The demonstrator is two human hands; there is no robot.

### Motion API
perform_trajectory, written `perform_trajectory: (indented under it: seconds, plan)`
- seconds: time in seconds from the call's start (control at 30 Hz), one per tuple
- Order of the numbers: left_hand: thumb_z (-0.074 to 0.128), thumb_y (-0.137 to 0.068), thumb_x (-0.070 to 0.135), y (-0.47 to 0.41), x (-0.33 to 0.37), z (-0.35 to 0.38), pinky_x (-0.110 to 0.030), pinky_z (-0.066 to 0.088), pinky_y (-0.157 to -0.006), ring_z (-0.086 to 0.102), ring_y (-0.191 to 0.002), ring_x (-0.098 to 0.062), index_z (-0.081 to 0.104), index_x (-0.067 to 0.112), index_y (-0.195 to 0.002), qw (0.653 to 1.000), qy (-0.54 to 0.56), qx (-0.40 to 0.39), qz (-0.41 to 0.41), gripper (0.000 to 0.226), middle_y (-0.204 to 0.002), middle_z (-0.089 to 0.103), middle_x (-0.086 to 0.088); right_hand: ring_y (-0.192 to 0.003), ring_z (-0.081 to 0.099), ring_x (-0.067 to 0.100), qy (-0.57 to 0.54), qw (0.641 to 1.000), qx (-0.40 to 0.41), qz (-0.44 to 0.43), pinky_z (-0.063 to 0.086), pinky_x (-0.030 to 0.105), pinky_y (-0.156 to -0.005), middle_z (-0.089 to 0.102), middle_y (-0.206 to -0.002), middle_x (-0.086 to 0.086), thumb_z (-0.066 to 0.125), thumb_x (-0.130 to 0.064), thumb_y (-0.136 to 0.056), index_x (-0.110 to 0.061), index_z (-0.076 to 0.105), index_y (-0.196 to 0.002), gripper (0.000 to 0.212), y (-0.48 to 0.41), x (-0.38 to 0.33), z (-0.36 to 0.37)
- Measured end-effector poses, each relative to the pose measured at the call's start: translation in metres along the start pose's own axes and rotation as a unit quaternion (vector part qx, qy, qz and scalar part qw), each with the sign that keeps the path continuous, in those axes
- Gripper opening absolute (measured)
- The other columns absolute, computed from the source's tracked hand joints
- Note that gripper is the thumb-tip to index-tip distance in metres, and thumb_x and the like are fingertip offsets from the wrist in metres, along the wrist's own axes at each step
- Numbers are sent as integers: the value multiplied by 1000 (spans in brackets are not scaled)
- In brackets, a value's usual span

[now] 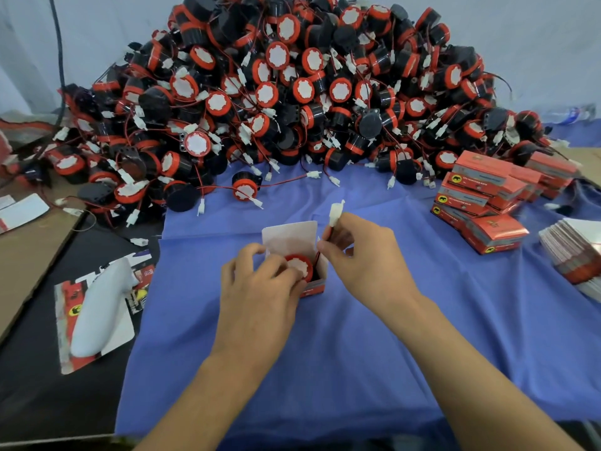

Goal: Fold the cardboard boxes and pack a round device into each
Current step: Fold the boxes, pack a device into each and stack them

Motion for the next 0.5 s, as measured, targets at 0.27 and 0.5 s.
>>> perform_trajectory:
  seconds: [0.27, 0.5]
  plan:
    - [81, -64, -3, 1, 7, 15, -41, 40, -90, 45, -122, -31, 72, 21, -101, 997, -41, -65, 14, 45, -90, 65, 8, -72, 65, 0, -133, 990, 49, 25, 42, 7, -54, 69, -81, -9, 67, -15, -96, -26, 54, -98, 17, 1, -10, -2]
    - [73, -79, -3, 5, 2, 15, -38, 35, -92, 49, -131, -36, 74, 22, -113, 998, 29, -53, 4, 43, -114, 69, 11, -78, 59, 17, 38, 998, -3, -46, 48, 31, -64, 63, -79, -6, 64, -8, -93, -21, 59, -90, 14, -3, -30, 20]
Point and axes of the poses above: each hand's wrist, its own y-axis away from the middle knuckle, its own z-axis out of the palm, x = y × z, the point moved 8 cm from there along -y, towards the middle knuckle
